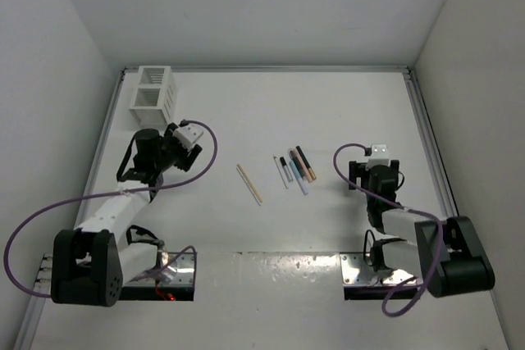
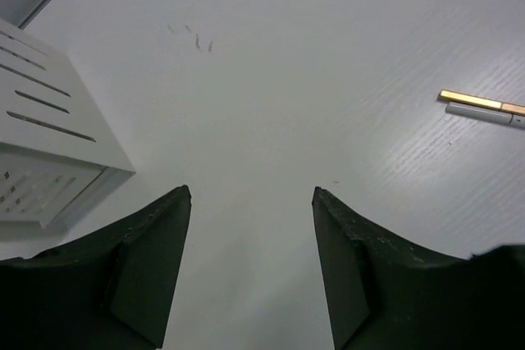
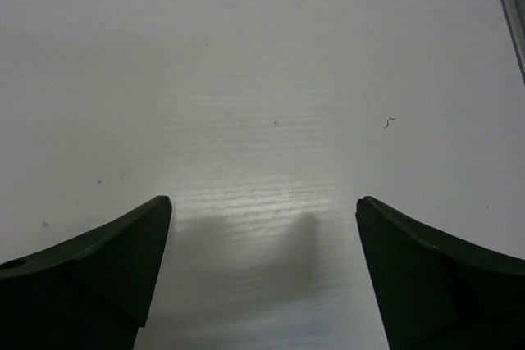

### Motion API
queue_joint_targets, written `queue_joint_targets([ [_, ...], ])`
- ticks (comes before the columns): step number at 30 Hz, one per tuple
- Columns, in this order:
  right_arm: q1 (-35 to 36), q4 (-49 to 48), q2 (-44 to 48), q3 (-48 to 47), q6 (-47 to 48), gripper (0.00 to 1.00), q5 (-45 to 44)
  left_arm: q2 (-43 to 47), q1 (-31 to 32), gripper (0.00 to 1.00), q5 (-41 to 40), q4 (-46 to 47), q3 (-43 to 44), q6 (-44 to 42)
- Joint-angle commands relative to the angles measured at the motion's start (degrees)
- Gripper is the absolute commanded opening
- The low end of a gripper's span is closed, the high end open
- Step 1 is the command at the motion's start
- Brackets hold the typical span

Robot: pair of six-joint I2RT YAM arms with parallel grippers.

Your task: Organize the makeup

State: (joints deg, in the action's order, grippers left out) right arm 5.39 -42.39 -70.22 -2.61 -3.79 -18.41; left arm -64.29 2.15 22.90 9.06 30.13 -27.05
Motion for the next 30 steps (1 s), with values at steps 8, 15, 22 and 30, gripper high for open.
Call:
queue_joint_targets([
  [8,7.8,54.6,-2.4,-36.8,5.1,0.42,22.7,10.6,7.9,0.66,-10.0,-5.5,-3.3,7.0],
  [15,27.9,58.1,-21.1,-59.9,-1.8,0.46,16.5,11.5,2.8,0.66,-17.6,-6.8,-1.4,25.8],
  [22,36.3,67.3,-37.3,-75.4,-4.7,0.43,16.7,14.1,0.6,0.69,-20.1,-10.4,-2.0,32.7],
  [30,30.6,72.0,-34.9,-72.9,-13.6,0.23,13.8,14.6,0.6,0.69,-19.6,-9.9,-3.9,33.3],
])
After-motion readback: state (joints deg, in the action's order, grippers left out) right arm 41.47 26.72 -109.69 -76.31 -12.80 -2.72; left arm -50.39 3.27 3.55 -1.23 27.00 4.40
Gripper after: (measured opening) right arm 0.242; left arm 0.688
